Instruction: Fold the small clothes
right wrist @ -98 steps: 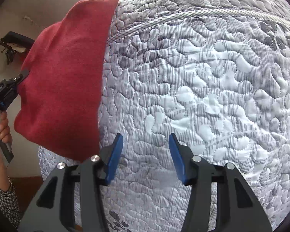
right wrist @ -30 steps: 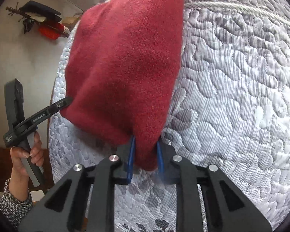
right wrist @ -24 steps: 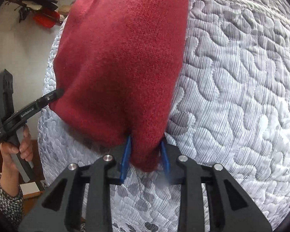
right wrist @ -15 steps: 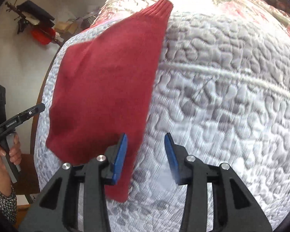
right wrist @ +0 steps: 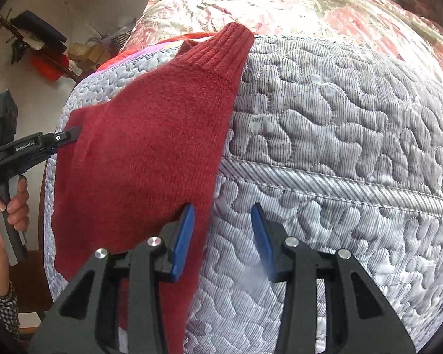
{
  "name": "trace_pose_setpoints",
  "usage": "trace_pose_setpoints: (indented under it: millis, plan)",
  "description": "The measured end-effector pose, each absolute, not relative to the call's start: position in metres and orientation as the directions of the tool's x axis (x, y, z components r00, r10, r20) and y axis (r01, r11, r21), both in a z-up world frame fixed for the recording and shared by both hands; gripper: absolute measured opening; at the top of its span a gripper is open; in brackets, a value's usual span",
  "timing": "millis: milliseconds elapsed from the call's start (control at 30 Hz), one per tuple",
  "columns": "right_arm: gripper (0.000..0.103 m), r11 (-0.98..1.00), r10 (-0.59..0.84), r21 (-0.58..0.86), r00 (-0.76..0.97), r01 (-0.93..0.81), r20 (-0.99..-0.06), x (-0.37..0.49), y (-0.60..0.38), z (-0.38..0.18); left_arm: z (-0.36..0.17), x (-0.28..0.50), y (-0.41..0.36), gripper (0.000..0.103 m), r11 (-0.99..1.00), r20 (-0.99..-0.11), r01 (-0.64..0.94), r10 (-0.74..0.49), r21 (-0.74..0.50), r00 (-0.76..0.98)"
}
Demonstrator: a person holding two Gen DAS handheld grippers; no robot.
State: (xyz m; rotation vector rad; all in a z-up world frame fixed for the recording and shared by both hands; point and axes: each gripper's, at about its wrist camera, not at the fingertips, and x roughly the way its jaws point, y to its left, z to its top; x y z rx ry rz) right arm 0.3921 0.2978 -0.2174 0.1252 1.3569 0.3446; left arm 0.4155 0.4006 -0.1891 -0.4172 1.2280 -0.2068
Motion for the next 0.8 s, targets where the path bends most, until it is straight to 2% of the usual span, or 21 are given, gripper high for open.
trace_pose_setpoints:
  millis: [133,233,433,533,600,667,800]
  plan:
    - [0.041,0.937,0.331,0.300,0.182,-0.179,-0.926,0.395,0.289,-0.214,-0.176,0.397,0.419,0.013,0.900,-0.844,-0.101,-0.353,-0.424,0.405]
    - [0.044,0.929,0.351,0.316,0.192,-0.191,-0.916,0.394,0.285,-0.210,-0.192,0.393,0.428,0.012,0.916,-0.865,-0.133,-0.299,-0.378,0.403]
    - [0.044,0.933,0.340,0.302,0.198,-0.195,-0.920,0.397,0.290,-0.205,-0.191,0.389,0.424,0.015,0.913,-0.856,-0.111,-0.320,-0.393,0.406]
    - [0.045,0.922,0.372,0.335,0.199,-0.195,-0.907,0.391,0.285,-0.197,-0.176,0.381,0.422,0.024,0.910,-0.857,-0.074,-0.353,-0.408,0.375]
    - [0.050,0.915,0.388,0.351,0.196,-0.197,-0.901,0.385,0.283,-0.192,-0.169,0.370,0.422,0.049,0.899,-0.846,-0.041,-0.395,-0.437,0.359]
    - [0.052,0.909,0.400,0.362,0.189,-0.208,-0.897,0.378,0.284,-0.190,-0.166,0.358,0.421,0.061,0.889,-0.840,-0.007,-0.431,-0.458,0.329]
    - [0.057,0.899,0.418,0.382,0.162,-0.214,-0.894,0.365,0.288,-0.196,-0.176,0.342,0.418,0.065,0.868,-0.833,0.032,-0.486,-0.496,0.265]
